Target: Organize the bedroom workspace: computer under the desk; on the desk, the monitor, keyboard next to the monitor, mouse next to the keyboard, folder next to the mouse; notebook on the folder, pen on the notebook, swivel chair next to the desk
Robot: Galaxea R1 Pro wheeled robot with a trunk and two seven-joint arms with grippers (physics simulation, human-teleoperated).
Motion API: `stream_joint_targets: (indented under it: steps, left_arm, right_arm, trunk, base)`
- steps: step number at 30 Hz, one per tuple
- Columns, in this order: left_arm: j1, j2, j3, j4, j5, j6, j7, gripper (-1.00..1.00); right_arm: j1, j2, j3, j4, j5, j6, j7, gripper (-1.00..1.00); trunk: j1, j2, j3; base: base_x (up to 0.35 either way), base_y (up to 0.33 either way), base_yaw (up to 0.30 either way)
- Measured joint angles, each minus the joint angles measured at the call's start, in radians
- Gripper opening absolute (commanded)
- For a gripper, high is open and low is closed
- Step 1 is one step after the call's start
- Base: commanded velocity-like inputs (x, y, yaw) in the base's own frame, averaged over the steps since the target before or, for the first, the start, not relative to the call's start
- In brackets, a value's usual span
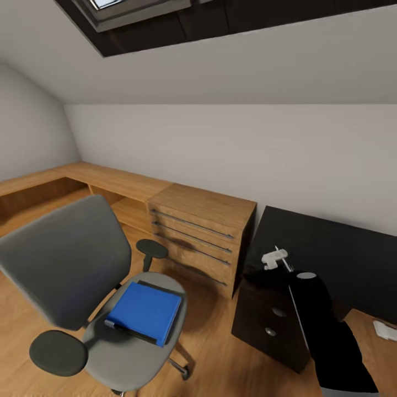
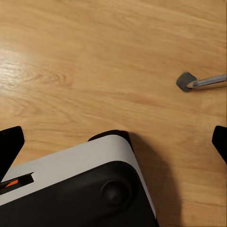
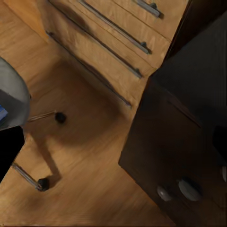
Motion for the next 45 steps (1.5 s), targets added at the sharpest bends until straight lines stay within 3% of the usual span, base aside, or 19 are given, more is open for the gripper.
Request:
stream_joint_targets:
  steps: [2,5,9,13,19,26,36,40,45]
  left_arm:
    - [0.000,0.000,0.000,0.000,0.000,0.000,0.000,1.00]
    - [0.000,0.000,0.000,0.000,0.001,0.000,0.000,1.00]
    - [0.000,0.000,0.000,0.000,0.002,0.000,0.000,1.00]
    - [0.000,-0.001,-0.001,-0.014,0.003,0.000,0.000,1.00]
    - [-0.001,-0.001,-0.001,-0.031,0.005,0.000,0.002,1.00]
    - [-0.001,0.000,0.000,-0.037,0.016,0.007,0.003,1.00]
    - [0.005,-0.004,-0.001,-0.108,0.015,0.011,0.002,1.00]
    - [0.009,-0.009,-0.002,-0.190,0.009,0.025,0.003,1.00]
    - [0.011,-0.012,-0.001,-0.329,0.004,0.095,0.032,1.00]
  right_arm:
    - [0.006,0.002,0.025,0.007,0.005,-0.003,0.047,1.00]
    - [0.011,0.002,0.096,0.016,0.011,-0.005,0.065,1.00]
    - [0.030,0.005,0.151,0.020,0.014,-0.011,0.063,1.00]
    - [0.037,0.009,0.214,0.093,0.018,-0.026,0.023,1.00]
    - [0.035,0.022,0.240,0.167,0.013,-0.093,-0.047,1.00]
    - [0.032,0.086,0.252,0.197,0.019,-0.123,-0.080,1.00]
    - [0.029,0.099,0.254,0.255,0.019,-0.147,-0.092,1.00]
    - [0.026,0.106,0.269,0.290,0.018,-0.160,-0.097,1.00]
    - [0.025,0.115,0.308,0.331,0.019,-0.196,-0.119,1.00]
  trunk:
    - [0.000,0.000,0.000]
    - [0.000,0.000,0.000]
    - [0.000,0.000,0.000]
    - [0.000,0.000,-0.001]
    - [0.000,0.000,-0.002]
    - [0.000,0.000,-0.002]
    - [0.000,0.000,-0.002]
    - [0.000,0.000,-0.002]
    - [0.000,0.000,-0.002]
  base:
    - [-0.001,0.004,0.238]
    - [0.000,0.001,0.255]
    - [0.000,0.000,0.263]
    - [0.000,0.000,0.238]
    - [0.000,0.000,0.260]
    - [0.000,0.000,0.265]
    - [0.000,0.000,0.261]
    - [0.000,0.000,0.277]
    - [0.000,0.000,0.279]
